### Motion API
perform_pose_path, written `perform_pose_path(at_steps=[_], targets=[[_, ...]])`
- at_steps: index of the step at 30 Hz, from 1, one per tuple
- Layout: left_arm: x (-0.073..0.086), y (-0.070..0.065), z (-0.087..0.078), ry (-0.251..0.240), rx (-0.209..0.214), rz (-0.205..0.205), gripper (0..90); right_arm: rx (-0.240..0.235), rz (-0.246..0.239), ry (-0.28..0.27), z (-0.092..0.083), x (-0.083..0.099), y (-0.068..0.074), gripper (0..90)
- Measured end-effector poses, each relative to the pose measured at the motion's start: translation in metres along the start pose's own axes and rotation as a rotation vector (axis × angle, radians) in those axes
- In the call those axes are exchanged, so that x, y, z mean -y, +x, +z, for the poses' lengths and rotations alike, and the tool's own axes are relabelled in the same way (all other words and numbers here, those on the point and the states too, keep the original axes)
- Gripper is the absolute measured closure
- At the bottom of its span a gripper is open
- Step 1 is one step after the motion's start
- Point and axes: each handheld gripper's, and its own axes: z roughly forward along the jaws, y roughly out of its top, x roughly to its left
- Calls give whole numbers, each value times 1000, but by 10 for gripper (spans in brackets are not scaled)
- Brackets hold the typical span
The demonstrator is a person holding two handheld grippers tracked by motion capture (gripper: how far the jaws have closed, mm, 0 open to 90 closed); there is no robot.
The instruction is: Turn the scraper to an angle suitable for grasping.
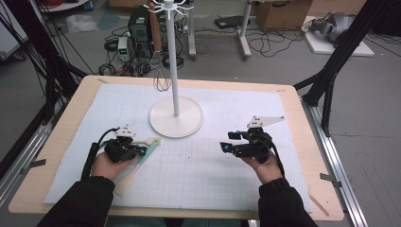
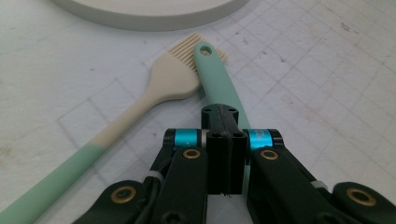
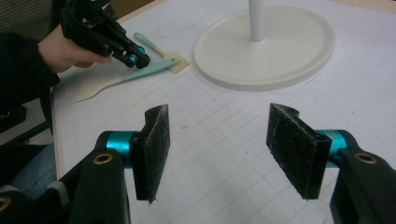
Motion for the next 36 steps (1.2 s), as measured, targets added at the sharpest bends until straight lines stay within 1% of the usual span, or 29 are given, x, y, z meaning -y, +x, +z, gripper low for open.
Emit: perform_pose_path(at_steps=[3, 7, 12, 13, 15, 17, 19, 21, 24, 25, 26, 30, 32, 33, 35, 36], targets=[[-2, -5, 5, 10, 18, 13, 895, 1, 1, 0, 0, 0, 0, 386], [-5, -12, 9, 12, 29, 27, 895, 0, -1, -3, -1, 0, 0, 386], [-6, -15, 10, 13, 39, 32, 895, -2, 1, 3, 0, 0, 0, 386], [-6, -16, 10, 8, 36, 27, 894, -1, 0, 4, 0, 0, 0, 385], [-6, -17, 8, 4, 31, 31, 879, 0, -1, 5, 0, 0, 0, 385], [-7, -19, 5, -2, 32, 27, 835, 2, -1, 5, 0, 0, 0, 385], [-6, -23, 1, -6, 23, 31, 818, 0, -1, 3, 0, 0, 0, 385], [-4, -26, -1, -10, 27, 27, 773, 4, -6, -3, 0, 0, 0, 385], [0, -28, 0, 1, 17, 14, 747, 3, -3, -2, -1, 0, 0, 384], [2, -28, -1, -8, 16, 6, 741, 3, -4, 0, -1, 0, 1, 384], [3, -27, -1, -7, 17, 0, 738, 4, -4, -1, -1, 0, 1, 385], [5, -31, -3, 13, 10, -2, 708, 5, -3, -5, -2, 0, 1, 384], [7, -35, -4, 24, 8, 7, 699, 5, -5, -5, -2, 0, 1, 384], [9, -36, -5, 29, 6, 2, 691, 5, -4, -5, -2, 0, 1, 384], [11, -38, -7, 42, -4, 15, 685, 6, -7, -8, -2, 0, 0, 384], [13, -38, -8, 40, -10, 13, 687, 5, -5, -6, -2, 0, 1, 383]])
